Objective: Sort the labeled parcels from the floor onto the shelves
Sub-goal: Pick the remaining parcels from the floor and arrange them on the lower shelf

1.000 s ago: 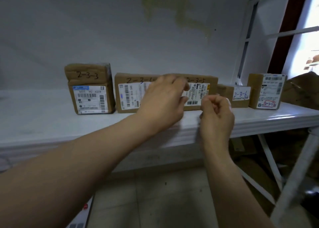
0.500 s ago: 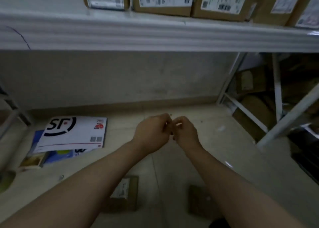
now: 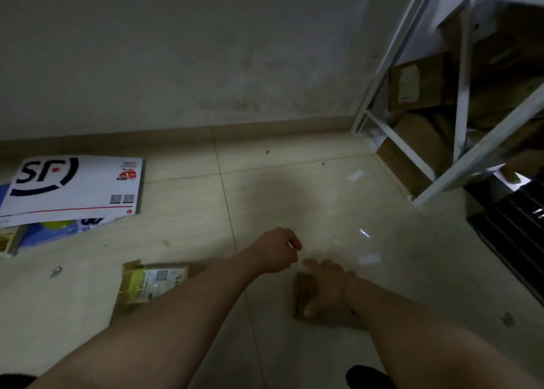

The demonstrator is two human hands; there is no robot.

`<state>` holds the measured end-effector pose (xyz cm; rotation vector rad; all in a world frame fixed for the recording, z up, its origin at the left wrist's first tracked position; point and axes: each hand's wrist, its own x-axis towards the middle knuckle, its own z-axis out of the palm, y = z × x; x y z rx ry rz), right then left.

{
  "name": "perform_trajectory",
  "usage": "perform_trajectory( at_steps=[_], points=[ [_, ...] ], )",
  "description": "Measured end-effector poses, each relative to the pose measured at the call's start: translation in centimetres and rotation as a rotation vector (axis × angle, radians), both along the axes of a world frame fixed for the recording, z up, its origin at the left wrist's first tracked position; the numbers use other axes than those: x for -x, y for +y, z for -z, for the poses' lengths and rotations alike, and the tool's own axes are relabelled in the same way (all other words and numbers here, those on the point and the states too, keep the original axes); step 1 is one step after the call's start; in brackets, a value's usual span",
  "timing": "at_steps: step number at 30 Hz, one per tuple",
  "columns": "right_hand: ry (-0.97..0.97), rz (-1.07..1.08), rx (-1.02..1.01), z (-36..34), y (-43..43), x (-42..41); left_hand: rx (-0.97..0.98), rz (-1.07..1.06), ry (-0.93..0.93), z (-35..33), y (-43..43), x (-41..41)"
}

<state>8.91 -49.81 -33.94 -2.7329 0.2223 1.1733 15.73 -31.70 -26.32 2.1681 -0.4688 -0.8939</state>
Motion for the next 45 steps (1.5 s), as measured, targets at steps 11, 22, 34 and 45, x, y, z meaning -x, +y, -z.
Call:
perform_trajectory(
  at_steps=[11,22,34,45],
  points=[
    [-0.007,-0.403,0.129,4.8,0.7,1.1,-0.015,-0.127,0.125,4.0,0.1,-2.1],
    [-0.107,-0.173,0.005,4.4,1.8,-3.1,-0.061,-0.259,0.144,4.1,3.7,-3.8],
    [0.031,-0.591,0.210,7.5,1.5,1.3,-0.075,-0.328,0.176,2.7,6.6,-3.9],
    [-0.352,-0.284,0.238,4.0,2.2,-3.2,-0.092,-0.365,0.217,3.0,6.0,-3.3]
  ],
)
